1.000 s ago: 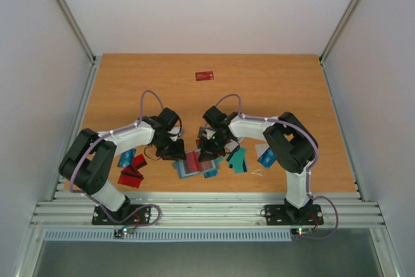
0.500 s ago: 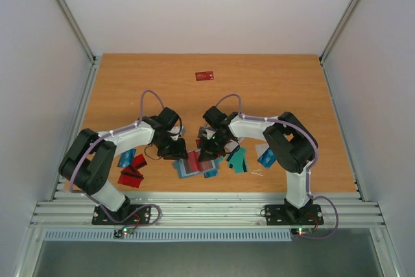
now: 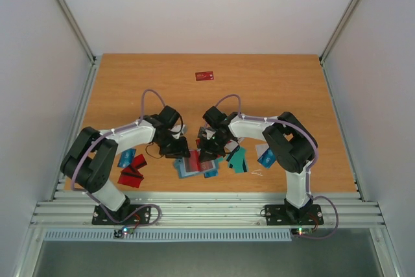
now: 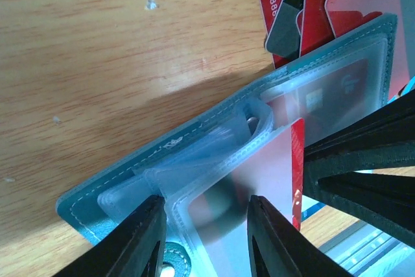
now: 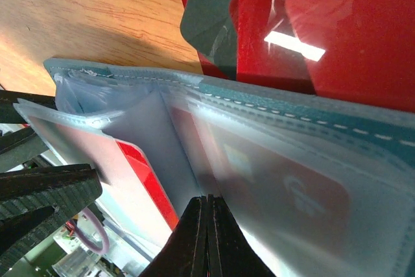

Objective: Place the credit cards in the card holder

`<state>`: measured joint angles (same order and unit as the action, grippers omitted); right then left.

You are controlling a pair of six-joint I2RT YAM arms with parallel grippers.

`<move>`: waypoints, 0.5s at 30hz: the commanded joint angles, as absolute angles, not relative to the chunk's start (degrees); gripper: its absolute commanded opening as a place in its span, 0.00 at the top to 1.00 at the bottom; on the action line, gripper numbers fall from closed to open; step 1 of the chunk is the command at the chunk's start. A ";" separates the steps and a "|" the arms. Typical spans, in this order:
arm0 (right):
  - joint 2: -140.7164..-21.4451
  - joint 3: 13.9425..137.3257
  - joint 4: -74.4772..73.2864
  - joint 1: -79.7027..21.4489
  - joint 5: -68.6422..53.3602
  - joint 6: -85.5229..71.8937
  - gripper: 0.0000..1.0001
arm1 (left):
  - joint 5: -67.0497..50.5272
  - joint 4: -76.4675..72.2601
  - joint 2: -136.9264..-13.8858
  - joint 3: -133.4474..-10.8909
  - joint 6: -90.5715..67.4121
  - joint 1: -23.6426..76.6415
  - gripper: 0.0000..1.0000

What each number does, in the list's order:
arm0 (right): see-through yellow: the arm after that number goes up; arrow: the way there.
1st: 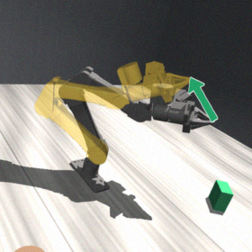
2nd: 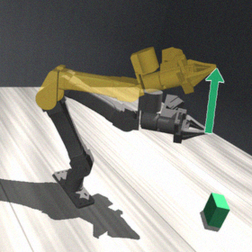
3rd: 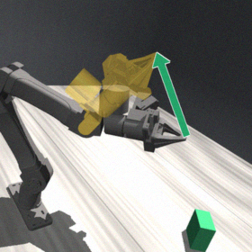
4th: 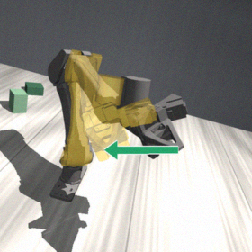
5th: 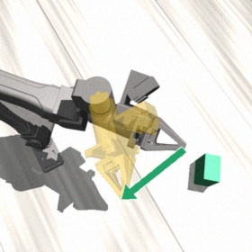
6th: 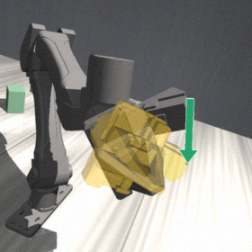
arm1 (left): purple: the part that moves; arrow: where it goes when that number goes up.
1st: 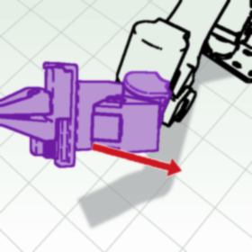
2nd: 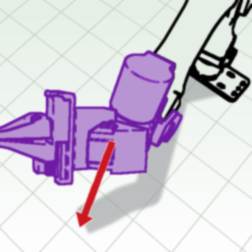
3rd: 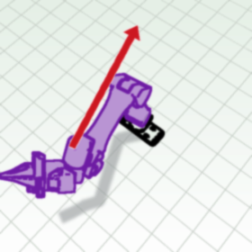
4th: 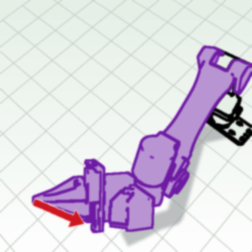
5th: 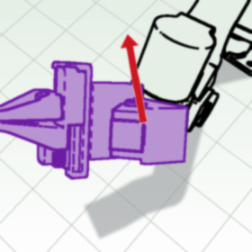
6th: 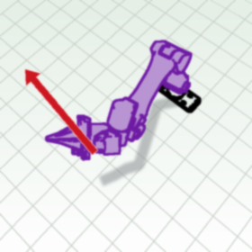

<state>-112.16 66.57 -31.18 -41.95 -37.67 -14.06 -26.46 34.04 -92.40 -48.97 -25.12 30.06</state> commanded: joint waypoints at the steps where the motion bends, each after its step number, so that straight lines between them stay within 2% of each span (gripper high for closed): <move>1: -114.43 65.13 -32.46 -41.71 -34.63 -14.48 0.99 | -27.27 33.90 -92.74 -51.19 -25.40 30.14 0.63; 15: -114.62 66.10 -32.92 -41.67 -34.71 -13.89 0.99 | -25.77 40.65 -94.50 -54.96 -24.14 30.84 0.61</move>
